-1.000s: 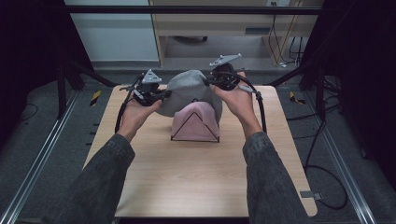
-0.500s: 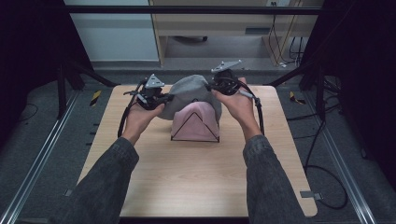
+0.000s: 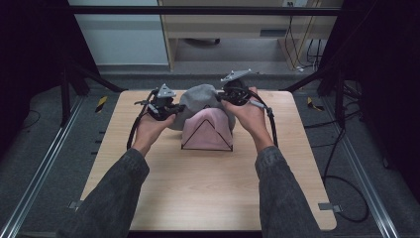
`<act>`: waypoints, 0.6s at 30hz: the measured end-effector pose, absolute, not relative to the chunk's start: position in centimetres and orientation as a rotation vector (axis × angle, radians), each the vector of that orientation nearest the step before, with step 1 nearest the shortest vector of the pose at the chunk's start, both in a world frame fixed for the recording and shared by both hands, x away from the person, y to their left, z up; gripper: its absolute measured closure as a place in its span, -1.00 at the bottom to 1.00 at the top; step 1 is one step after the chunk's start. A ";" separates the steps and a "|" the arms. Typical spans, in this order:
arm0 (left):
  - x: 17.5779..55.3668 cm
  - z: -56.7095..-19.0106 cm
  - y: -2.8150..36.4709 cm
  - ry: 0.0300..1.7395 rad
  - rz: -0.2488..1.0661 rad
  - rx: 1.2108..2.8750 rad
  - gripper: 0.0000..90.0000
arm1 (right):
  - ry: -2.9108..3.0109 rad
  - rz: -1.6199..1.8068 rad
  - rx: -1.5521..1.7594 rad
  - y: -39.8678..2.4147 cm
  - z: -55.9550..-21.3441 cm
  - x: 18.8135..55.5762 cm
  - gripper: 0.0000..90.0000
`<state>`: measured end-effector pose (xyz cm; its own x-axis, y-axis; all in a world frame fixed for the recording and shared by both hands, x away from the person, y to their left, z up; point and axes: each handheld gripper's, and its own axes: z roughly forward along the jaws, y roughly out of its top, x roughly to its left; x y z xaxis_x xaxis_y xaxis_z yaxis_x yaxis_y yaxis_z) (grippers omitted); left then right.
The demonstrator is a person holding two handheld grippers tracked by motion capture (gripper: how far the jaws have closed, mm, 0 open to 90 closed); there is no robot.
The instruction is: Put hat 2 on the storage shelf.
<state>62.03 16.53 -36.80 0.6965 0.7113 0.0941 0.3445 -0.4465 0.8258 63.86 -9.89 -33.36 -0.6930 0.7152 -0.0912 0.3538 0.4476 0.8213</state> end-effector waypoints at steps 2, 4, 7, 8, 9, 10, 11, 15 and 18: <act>62.0 -36.9 16.5 0.805 0.550 2.062 0.95 | 2.278 1.138 0.906 -10.0 -33.7 63.9 0.88; 62.0 -37.2 16.4 0.807 0.550 2.068 0.95 | 2.280 1.140 0.912 -10.1 -33.9 63.9 0.88; 62.1 -37.5 16.4 0.813 0.547 2.069 0.95 | 2.286 1.135 0.917 -10.0 -34.1 63.8 0.88; 62.1 -37.6 16.4 0.815 0.546 2.070 0.95 | 2.288 1.135 0.916 -10.0 -34.1 63.9 0.88; 62.1 -37.6 16.4 0.815 0.546 2.070 0.95 | 2.288 1.135 0.916 -10.0 -34.1 63.9 0.88; 62.1 -37.7 16.4 0.819 0.544 2.071 0.95 | 2.291 1.133 0.914 -9.9 -34.2 63.9 0.87; 62.1 -37.8 16.4 0.822 0.541 2.073 0.95 | 2.297 1.132 0.913 -9.7 -34.3 63.8 0.87; 62.1 -38.2 16.4 0.822 0.533 2.077 0.95 | 2.293 1.135 0.916 -9.7 -34.6 63.8 0.86; 62.1 -38.3 16.4 0.824 0.529 2.077 0.95 | 2.291 1.136 0.927 -9.8 -35.0 63.9 0.86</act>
<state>62.08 16.38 -38.31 0.6974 0.7124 0.0786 0.3675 -0.4496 0.8141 63.85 -9.76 -34.97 -0.6904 0.7198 -0.0725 0.3780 0.4443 0.8122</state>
